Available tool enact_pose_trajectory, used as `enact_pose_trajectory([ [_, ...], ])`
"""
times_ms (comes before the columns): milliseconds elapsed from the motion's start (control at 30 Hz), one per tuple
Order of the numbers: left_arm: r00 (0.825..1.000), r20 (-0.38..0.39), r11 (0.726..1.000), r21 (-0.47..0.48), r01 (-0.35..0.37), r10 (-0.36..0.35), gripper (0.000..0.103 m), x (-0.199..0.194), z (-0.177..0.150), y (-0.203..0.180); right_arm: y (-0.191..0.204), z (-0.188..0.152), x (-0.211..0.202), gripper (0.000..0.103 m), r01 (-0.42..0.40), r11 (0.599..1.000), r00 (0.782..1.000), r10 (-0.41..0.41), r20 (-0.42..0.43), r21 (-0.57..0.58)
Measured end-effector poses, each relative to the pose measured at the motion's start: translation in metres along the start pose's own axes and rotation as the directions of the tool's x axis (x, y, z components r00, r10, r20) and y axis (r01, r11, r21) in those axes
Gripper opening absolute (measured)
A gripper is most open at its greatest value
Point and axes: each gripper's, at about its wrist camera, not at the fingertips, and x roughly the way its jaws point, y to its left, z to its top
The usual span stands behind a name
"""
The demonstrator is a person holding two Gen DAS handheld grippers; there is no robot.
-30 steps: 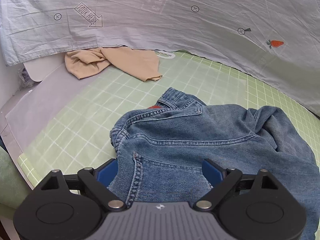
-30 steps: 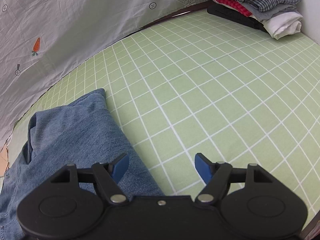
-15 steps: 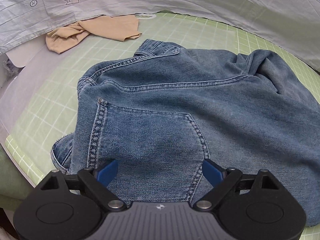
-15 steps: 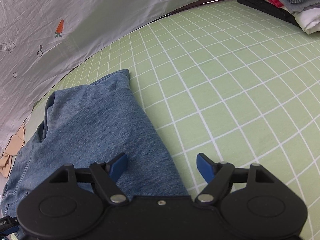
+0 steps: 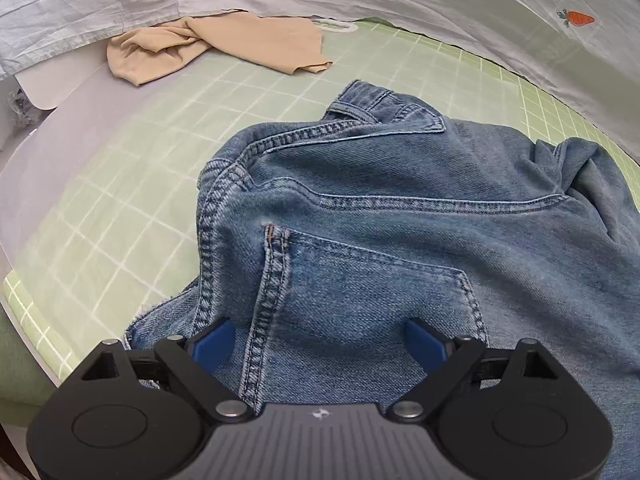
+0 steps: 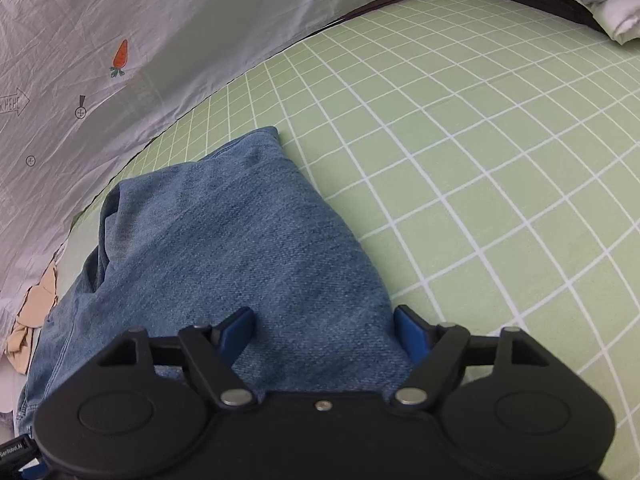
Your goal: Fold clothes
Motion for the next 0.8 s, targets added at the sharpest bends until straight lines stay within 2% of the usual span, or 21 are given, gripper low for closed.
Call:
enact_pose_trajectory([
  [33, 1.000, -0.005, 1.000, 0.003, 0.011, -0.011, 0.092, 0.002, 0.001, 0.003, 0.003, 0.000, 0.000, 0.042, -0.009, 1.000, 1.000, 0.009, 0.003, 0.017],
  [133, 0.999, -0.017, 0.999, 0.022, 0.039, -0.039, 0.092, 0.008, 0.004, 0.008, 0.019, -0.001, -0.007, 0.022, -0.001, 1.000, 0.998, 0.000, 0.057, 0.025],
  [267, 0.995, -0.031, 0.995, 0.036, 0.091, -0.090, 0.092, 0.012, 0.006, 0.019, 0.059, 0.011, -0.028, 0.018, 0.025, 0.998, 0.980, -0.013, 0.199, -0.062],
  [367, 0.993, -0.043, 0.992, 0.059, 0.115, -0.113, 0.092, 0.016, 0.007, 0.027, 0.104, 0.020, -0.044, 0.018, 0.017, 0.978, 0.952, 0.048, 0.303, -0.210],
  [433, 0.993, -0.048, 0.990, 0.086, 0.112, -0.109, 0.092, 0.018, 0.006, 0.029, 0.134, 0.021, -0.048, 0.018, 0.005, 0.945, 0.938, 0.109, 0.329, -0.326],
  [500, 0.993, -0.051, 0.987, 0.115, 0.112, -0.106, 0.092, 0.020, 0.005, 0.032, 0.160, 0.013, -0.039, 0.018, -0.004, 0.915, 0.941, 0.141, 0.308, -0.404],
  [533, 0.993, -0.050, 0.984, 0.135, 0.113, -0.107, 0.092, 0.020, 0.003, 0.032, 0.166, 0.008, -0.028, 0.018, -0.016, 0.913, 0.951, 0.140, 0.275, -0.408],
  [600, 0.993, -0.050, 0.978, 0.175, 0.115, -0.108, 0.092, 0.020, 0.000, 0.031, 0.172, -0.010, -0.001, 0.019, -0.025, 0.911, 0.974, 0.114, 0.195, -0.411],
  [667, 0.994, -0.046, 0.968, 0.226, 0.110, -0.102, 0.092, 0.020, -0.005, 0.030, 0.175, -0.036, 0.022, 0.019, -0.003, 0.888, 0.989, 0.070, 0.129, -0.461],
  [800, 0.994, -0.041, 0.944, 0.312, 0.108, -0.100, 0.097, 0.021, -0.014, 0.027, 0.181, -0.058, 0.024, 0.021, -0.023, 0.851, 0.994, 0.078, 0.082, -0.525],
])
